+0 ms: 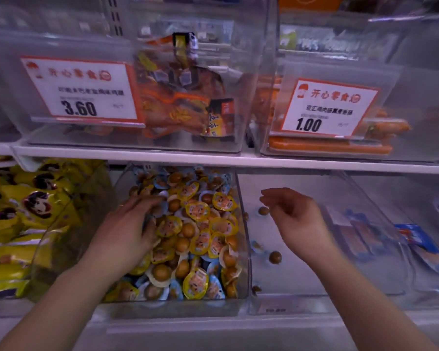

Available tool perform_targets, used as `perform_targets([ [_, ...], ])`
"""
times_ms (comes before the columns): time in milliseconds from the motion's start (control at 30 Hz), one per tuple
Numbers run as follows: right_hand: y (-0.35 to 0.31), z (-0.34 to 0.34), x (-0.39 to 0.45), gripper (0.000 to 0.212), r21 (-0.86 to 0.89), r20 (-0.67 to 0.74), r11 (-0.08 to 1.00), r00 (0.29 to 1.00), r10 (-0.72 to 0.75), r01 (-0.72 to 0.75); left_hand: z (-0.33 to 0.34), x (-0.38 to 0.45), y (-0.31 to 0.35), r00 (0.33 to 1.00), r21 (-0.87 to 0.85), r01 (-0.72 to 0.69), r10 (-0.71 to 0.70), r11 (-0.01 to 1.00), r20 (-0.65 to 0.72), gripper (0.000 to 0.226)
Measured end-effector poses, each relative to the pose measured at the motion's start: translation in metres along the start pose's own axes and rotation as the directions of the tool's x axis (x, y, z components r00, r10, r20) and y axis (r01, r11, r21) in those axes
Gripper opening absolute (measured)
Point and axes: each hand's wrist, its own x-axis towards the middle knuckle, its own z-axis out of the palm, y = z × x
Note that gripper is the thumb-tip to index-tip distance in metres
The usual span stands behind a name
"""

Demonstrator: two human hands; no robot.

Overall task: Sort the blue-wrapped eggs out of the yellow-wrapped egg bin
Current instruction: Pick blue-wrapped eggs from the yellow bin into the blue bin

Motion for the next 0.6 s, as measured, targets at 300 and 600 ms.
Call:
perform_targets([
  [300,-0.048,0.073,0.016,0.061,-0.616,0.413,0.685,0.900,-0.140,0.389,0.010,0.006,-0.004,1.000,0.170,-0.001,0.001,0.986,-0.001,0.057],
  [600,-0.038,0.095,0.047,0.069,-0.785,0.472,0.433,0.881,-0.047,0.443,0.008,0.009,-0.007,0.988,0.124,-0.111,0.123,0.986,-0.092,0.043],
])
